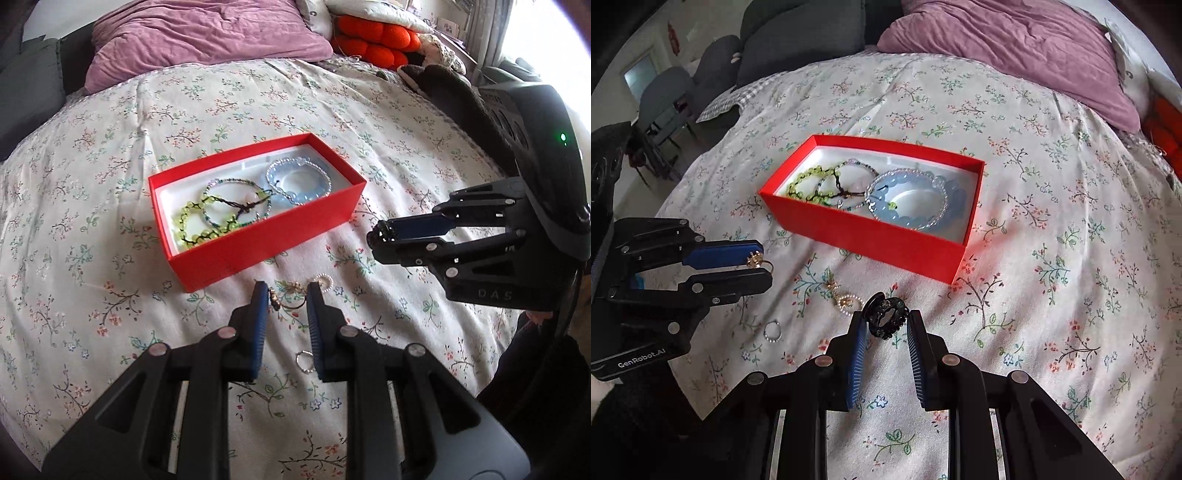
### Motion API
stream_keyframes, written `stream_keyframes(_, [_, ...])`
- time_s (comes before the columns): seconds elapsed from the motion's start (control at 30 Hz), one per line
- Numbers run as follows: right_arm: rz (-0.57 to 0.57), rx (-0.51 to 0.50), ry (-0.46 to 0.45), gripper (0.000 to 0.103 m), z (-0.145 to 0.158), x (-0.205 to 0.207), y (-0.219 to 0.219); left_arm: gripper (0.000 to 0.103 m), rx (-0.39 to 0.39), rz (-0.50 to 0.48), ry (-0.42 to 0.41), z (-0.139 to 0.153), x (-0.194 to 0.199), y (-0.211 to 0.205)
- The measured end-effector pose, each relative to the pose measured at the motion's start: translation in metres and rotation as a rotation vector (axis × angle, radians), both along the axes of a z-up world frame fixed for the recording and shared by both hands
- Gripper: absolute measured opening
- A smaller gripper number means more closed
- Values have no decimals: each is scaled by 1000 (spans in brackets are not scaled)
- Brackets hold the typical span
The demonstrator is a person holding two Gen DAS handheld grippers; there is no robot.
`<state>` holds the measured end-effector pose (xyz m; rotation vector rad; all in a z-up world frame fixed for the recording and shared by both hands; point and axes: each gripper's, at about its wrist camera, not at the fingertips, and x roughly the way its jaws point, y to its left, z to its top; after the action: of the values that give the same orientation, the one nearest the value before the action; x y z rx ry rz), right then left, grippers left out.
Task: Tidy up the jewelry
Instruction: 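Grasp the black hair clip with the right tool while the left tool grasps a gold ring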
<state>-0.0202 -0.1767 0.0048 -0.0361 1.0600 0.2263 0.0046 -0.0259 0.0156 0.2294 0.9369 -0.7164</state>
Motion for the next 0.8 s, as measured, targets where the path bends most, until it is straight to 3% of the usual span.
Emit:
stream_keyframes(0.5, [-144, 87, -69, 23, 46, 34, -17, 23, -59, 204, -12, 32, 45, 5])
stream_keyframes(0.8, [-216, 106, -61, 23, 42, 63, -16, 23, -45, 308, 16, 20, 74, -1])
